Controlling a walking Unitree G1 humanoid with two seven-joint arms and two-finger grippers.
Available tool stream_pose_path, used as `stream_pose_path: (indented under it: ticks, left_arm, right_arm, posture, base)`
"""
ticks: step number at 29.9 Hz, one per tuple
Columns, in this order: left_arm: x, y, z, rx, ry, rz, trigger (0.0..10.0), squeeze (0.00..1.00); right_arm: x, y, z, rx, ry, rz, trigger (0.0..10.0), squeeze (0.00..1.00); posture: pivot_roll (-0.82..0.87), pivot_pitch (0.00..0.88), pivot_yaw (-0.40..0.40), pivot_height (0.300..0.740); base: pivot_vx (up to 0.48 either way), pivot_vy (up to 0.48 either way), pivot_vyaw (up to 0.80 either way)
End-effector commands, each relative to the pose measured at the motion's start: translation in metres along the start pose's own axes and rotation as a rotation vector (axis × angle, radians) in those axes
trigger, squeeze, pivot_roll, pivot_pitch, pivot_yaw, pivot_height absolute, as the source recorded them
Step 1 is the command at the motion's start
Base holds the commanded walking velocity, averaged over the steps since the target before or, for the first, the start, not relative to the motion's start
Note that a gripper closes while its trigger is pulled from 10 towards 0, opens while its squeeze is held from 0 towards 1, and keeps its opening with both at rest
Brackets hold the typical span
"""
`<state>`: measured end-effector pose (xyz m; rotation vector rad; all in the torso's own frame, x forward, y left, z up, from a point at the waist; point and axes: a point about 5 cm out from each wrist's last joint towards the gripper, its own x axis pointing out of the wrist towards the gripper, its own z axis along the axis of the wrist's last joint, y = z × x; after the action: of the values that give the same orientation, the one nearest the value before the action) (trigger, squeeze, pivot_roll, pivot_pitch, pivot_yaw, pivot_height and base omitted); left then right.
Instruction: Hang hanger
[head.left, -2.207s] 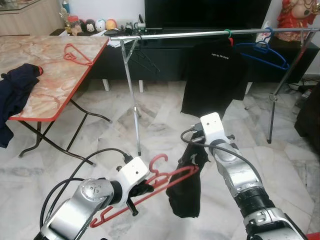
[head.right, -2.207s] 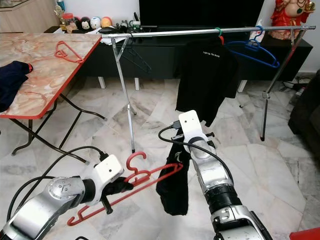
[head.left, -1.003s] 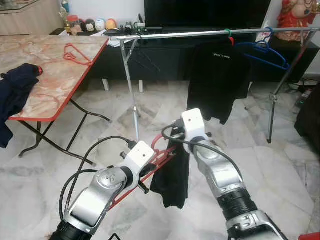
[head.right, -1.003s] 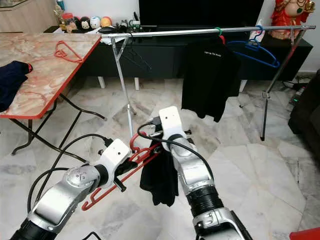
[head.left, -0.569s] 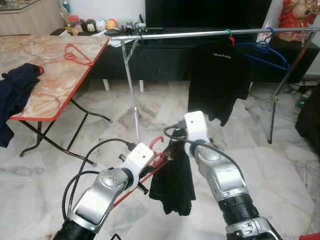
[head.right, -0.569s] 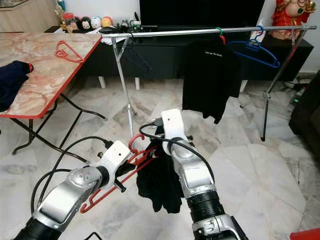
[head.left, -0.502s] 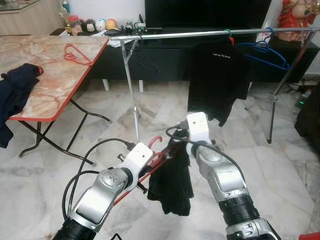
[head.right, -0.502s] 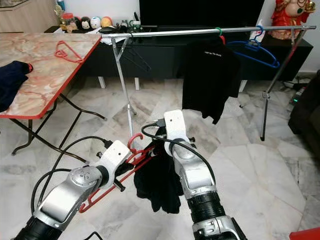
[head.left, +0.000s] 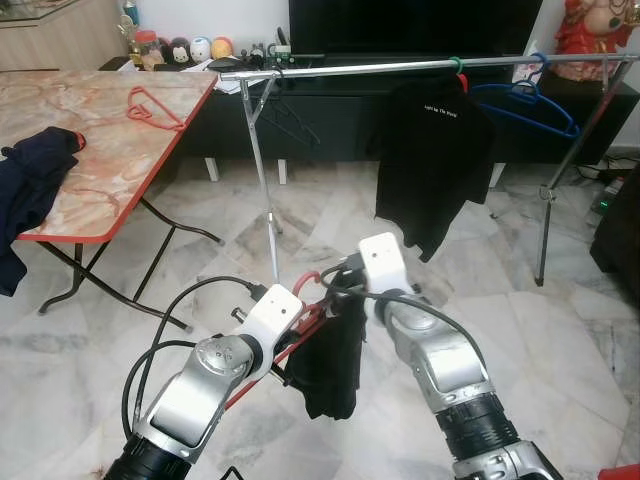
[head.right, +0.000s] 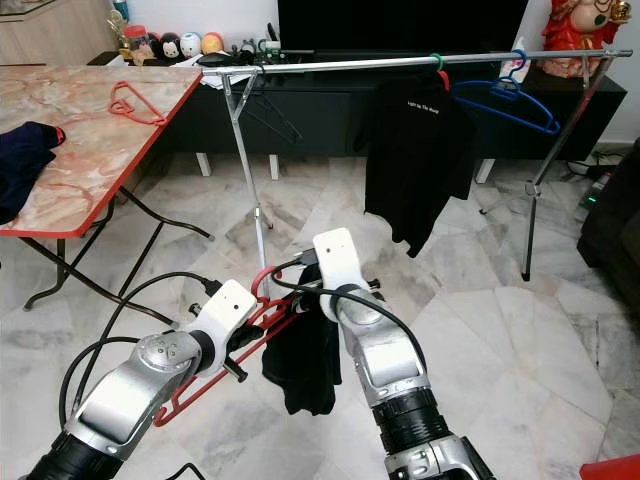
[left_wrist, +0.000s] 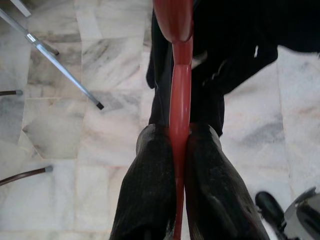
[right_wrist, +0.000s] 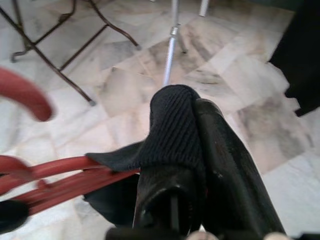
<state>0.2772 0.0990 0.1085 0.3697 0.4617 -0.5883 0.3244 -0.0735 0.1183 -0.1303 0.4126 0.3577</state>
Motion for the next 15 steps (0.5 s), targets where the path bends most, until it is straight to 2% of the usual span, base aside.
stream_pose_path:
  ticks: [1, 4, 7, 8, 9, 12, 14, 15]
  left_arm:
    - [-0.001, 0.008, 0.011, 0.003, -0.057, 0.046, 10.0, 0.0]
    - [-0.001, 0.011, 0.014, -0.012, -0.076, 0.069, 10.0, 0.0]
    - [-0.001, 0.013, 0.018, -0.054, -0.108, 0.082, 10.0, 0.0]
    - [-0.001, 0.011, 0.021, -0.102, -0.133, 0.055, 10.0, 0.0]
    - [-0.002, 0.008, 0.026, -0.154, -0.172, 0.014, 10.0, 0.0]
    - [-0.003, 0.006, 0.029, -0.186, -0.195, -0.019, 10.0, 0.0]
    - [-0.005, 0.003, 0.031, -0.211, -0.225, -0.062, 10.0, 0.0]
    - [-0.005, 0.003, 0.031, -0.211, -0.225, -0.062, 10.0, 0.0]
  right_arm:
    - [-0.004, 0.006, 0.007, 0.018, -0.025, 0.039, 10.0, 0.0]
    - [-0.005, 0.007, 0.007, 0.054, -0.018, 0.058, 10.0, 0.0]
    - [-0.007, 0.011, 0.008, 0.13, -0.017, 0.109, 10.0, 0.0]
    - [-0.008, 0.013, 0.008, 0.149, -0.014, 0.143, 10.0, 0.0]
    - [-0.009, 0.012, 0.008, 0.109, -0.034, 0.166, 10.0, 0.0]
    - [-0.01, 0.007, 0.011, 0.08, -0.071, 0.168, 10.0, 0.0]
    - [-0.013, -0.005, 0.016, 0.03, -0.105, 0.16, 10.0, 0.0]
    - [-0.013, -0.005, 0.016, 0.03, -0.105, 0.16, 10.0, 0.0]
  posture:
    - [-0.01, 0.0, 0.01, 0.74]
    - [-0.01, 0.0, 0.008, 0.74]
    - [-0.02, 0.0, 0.007, 0.74]
    - [-0.02, 0.0, 0.007, 0.74]
    - [-0.02, 0.0, 0.007, 0.74]
    - [-0.02, 0.0, 0.007, 0.74]
    - [-0.02, 0.0, 0.007, 0.74]
    - [-0.02, 0.0, 0.007, 0.74]
  base:
    - [0.0, 0.0, 0.0]
    - [0.0, 0.0, 0.0]
    - [0.0, 0.0, 0.0]
    - [0.0, 0.0, 0.0]
    - [0.0, 0.0, 0.0]
    - [0.0, 0.0, 0.0]
    - [0.0, 0.0, 0.0]
    - [0.0, 0.0, 0.0]
